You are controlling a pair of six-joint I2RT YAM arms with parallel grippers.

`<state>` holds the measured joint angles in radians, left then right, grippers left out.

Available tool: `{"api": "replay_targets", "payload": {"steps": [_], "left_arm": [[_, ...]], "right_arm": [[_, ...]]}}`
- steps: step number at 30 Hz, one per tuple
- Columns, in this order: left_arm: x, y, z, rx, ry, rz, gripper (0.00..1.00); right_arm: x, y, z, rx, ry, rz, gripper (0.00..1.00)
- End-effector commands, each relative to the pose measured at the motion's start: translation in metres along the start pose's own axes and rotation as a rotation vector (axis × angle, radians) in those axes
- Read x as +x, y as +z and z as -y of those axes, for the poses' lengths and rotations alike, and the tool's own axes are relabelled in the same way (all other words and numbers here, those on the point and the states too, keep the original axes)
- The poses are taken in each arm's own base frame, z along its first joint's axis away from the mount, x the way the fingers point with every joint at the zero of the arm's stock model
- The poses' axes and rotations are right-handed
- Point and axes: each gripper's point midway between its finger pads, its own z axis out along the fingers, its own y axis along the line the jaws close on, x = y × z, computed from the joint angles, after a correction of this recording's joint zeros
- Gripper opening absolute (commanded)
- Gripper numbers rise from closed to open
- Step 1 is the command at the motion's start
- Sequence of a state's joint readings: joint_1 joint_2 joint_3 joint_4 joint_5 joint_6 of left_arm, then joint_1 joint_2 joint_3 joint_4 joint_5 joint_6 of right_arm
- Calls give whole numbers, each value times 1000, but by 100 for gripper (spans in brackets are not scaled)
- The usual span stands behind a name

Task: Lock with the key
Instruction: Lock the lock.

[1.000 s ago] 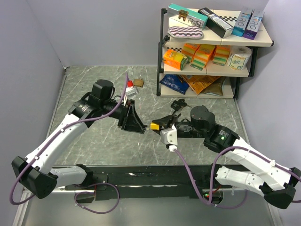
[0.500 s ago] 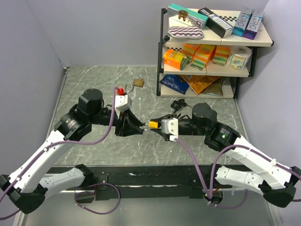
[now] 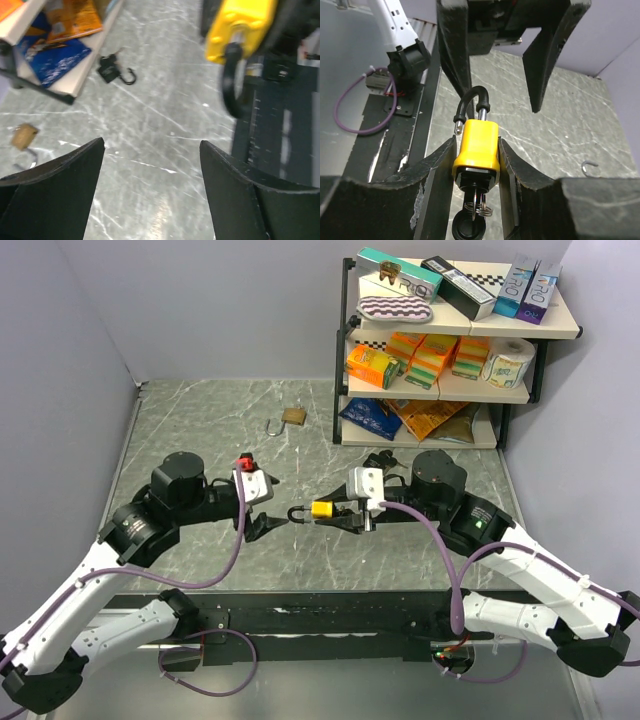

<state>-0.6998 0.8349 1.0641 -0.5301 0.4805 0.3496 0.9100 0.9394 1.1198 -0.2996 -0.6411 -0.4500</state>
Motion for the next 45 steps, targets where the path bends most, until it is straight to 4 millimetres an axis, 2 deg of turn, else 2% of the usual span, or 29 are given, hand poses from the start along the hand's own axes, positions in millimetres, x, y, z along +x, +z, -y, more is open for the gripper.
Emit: {"api": "replay_targets", "payload": {"steps": [1,3,6,7,11,15,17,21,24,31,35,37,39,41,42,44,45], "left_arm": [[-25,-14,31,156,-45,43,81],[-35,-16,45,244,-87,71,80],[-46,-15,54,306,-162,98,70],[-53,-13,53,301,-202,120,68],[-56,-8,55,339,-228,123,64],[-63,-10,59,375,-227,132,54],[-62,-10,59,377,-231,130,50],[-58,-6,59,375,-247,123,37],[-58,-5,57,363,-248,124,32],[-51,1,52,348,-233,100,29],[-47,3,52,349,-232,79,6],[-44,3,50,333,-222,72,1],[-42,3,49,324,-221,66,1],[-48,1,48,320,-242,81,1],[-49,1,49,322,-246,86,1],[-53,0,50,328,-249,100,1],[-53,-1,51,333,-250,103,1]], "right_arm": [[-44,-9,4,8,-39,118,0],[-43,-7,1,-12,-37,119,0],[-42,-6,0,-24,-18,119,0],[-43,-5,-2,-30,-9,122,0],[-46,-5,-5,-54,13,128,0],[-41,-5,-6,-52,15,115,0],[-39,-4,-5,-46,15,112,0],[-38,-4,-8,-60,25,112,0],[-36,-3,-8,-62,29,106,0],[-33,-1,-11,-86,92,77,0],[-36,-1,-9,-77,92,83,0],[-37,-1,-10,-81,94,86,0],[-36,-1,-9,-74,108,79,1],[-30,-1,-9,-71,143,52,29],[-30,-3,-8,-72,155,45,50],[-27,-5,-13,-100,201,30,71],[-21,-8,-12,-102,227,7,72]]}}
